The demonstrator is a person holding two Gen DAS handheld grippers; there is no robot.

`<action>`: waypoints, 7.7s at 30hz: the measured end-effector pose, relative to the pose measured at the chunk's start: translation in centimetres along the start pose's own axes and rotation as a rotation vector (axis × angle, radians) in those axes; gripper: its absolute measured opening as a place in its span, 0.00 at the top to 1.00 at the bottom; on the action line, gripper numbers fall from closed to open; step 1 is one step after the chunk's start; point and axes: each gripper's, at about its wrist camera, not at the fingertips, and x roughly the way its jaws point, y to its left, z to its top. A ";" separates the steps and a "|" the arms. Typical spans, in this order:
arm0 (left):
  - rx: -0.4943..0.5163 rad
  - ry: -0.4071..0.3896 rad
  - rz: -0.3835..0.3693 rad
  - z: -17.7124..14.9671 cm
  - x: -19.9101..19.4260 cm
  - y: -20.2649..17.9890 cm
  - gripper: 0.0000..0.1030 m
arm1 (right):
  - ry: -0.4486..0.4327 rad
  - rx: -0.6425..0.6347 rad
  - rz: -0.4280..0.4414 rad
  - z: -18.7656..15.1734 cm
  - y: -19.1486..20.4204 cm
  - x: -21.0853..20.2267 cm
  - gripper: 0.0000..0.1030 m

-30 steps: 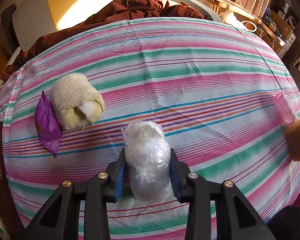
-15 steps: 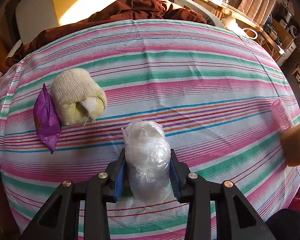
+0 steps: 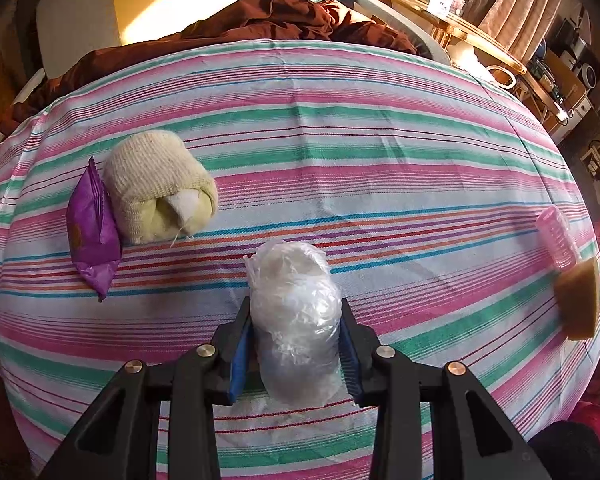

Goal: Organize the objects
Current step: 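Carry the cracker packet into the gold tray with the left tool while the right holds the plastic bundle, then open the left tool to release the cracker packet in the tray, then lower the clear plastic bundle into the tray and open the right tool, then grasp the cream knit sock on the sheet with the right tool, then grasp the purple snack packet with the left tool while the right holds the cream sock, then carry the purple snack packet over the gold tray with the left tool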

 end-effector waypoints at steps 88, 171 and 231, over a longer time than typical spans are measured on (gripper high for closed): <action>-0.257 0.060 0.062 -10.7 -5.3 12.8 0.39 | -0.161 -0.435 0.506 -1.9 29.6 -11.9 0.65; 0.157 0.050 -0.106 -4.1 -3.2 -4.7 0.33 | -0.039 0.214 0.419 7.0 0.2 -0.4 0.52; 0.307 0.276 -0.236 -3.0 12.3 -20.7 0.65 | 0.047 0.177 0.266 7.7 -0.9 2.2 0.32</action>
